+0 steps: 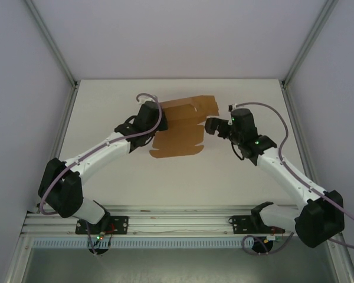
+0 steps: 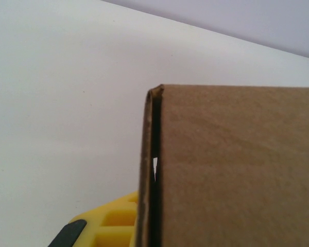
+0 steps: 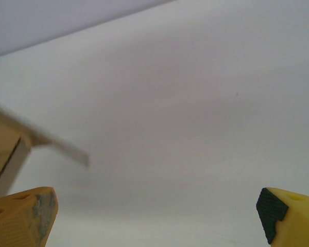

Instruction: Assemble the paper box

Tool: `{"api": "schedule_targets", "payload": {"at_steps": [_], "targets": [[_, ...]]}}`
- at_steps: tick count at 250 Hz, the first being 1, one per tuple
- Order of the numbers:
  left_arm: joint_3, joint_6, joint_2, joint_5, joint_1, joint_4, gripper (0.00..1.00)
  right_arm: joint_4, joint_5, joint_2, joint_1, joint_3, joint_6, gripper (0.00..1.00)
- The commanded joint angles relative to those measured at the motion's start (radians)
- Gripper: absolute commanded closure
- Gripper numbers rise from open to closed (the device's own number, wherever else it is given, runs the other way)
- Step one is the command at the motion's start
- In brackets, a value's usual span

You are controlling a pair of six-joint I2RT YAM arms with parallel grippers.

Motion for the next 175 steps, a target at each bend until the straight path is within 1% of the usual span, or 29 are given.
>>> {"api": "schedule_targets", "payload": {"at_steps": [1,37,68,85,100,116,141,161,175], "targets": [[-0.013,0.003,-0.013,-0.016,-0.001,0.007,1.0,0.048,0.021,0.017,0.002,0.029,-0.02,0.0],[-0.01,0.002,-0.002,-0.011,0.0,0.005,1.0,0.096,-0.086,0.047,0.005,0.034,-0.048,0.0],[-0.011,-0.002,-0.002,0.004,-0.001,0.019,1.0,0.111,-0.104,0.092,0.021,0.052,-0.061,0.0],[-0.011,-0.015,-0.001,0.012,-0.001,0.026,1.0,0.132,-0.121,0.126,0.047,0.064,-0.075,0.0],[-0.008,-0.023,0.002,0.02,-0.001,0.032,1.0,0.157,-0.109,0.156,0.078,0.075,-0.083,0.0],[-0.004,-0.041,0.007,0.026,-0.001,0.031,1.0,0.178,-0.035,0.188,0.109,0.085,-0.074,0.0],[0.0,-0.05,0.008,0.037,-0.001,0.025,1.0,0.161,0.134,0.234,0.143,0.112,-0.062,0.0],[-0.004,-0.045,0.002,0.029,-0.002,0.011,1.0,0.131,0.259,0.236,0.16,0.12,-0.066,0.0],[-0.009,-0.035,-0.005,0.016,-0.001,0.002,1.0,0.108,0.313,0.212,0.163,0.114,-0.061,0.0]]}}
